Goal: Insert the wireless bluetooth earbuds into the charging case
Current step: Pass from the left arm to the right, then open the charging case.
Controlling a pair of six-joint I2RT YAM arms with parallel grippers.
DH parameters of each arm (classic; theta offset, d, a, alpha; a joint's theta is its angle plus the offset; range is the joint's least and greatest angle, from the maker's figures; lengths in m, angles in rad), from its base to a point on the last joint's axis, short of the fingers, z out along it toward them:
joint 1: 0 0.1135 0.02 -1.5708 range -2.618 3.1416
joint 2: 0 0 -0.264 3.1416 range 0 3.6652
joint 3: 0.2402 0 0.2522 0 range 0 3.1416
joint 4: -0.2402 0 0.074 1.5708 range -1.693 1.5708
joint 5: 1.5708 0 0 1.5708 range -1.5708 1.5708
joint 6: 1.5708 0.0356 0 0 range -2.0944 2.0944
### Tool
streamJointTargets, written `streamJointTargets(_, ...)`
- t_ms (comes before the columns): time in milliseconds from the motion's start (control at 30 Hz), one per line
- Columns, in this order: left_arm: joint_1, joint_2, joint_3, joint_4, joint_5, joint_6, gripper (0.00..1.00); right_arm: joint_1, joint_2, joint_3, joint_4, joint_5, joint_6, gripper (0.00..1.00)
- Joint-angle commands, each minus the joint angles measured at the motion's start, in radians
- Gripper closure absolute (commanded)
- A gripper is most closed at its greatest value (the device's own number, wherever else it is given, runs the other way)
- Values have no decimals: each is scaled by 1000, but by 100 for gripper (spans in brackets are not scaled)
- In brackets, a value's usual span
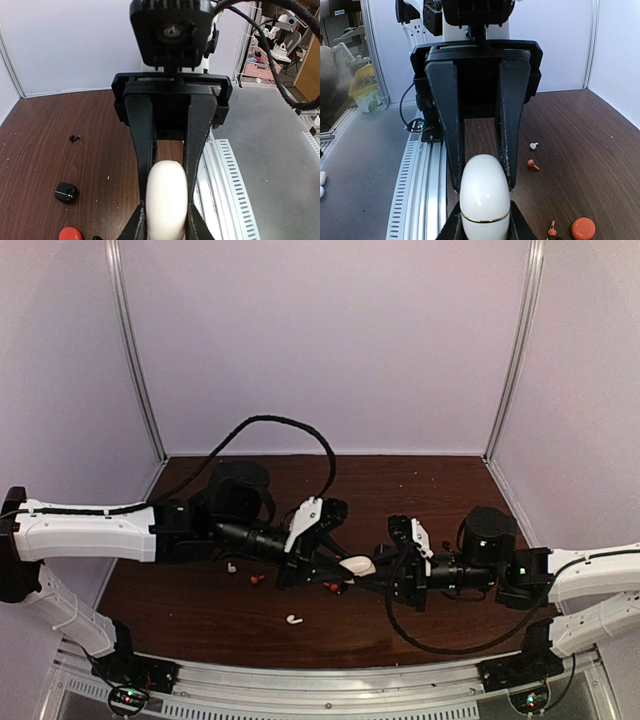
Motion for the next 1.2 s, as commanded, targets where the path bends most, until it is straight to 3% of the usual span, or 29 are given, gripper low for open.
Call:
streamJointTargets(0, -4, -11, -2, 56, -40, -22, 85, -5, -12, -10, 29, -1, 7, 87)
streamJointTargets(67, -2, -11, 0, 55, -54, -31, 73, -5, -16, -10, 29, 1, 8, 89)
streamJointTargets(133, -3, -13, 3, 52, -65, -39, 68, -4, -17, -12, 27, 2, 6, 90)
streamJointTargets(1000, 78, -35, 29, -27, -109, -39, 64, -3, -19, -38, 78, -44, -30, 97)
streamJointTargets(1167, 116, -65, 8, -5, -122, -105, 56, -6, -42, -61, 105, 5, -7, 97)
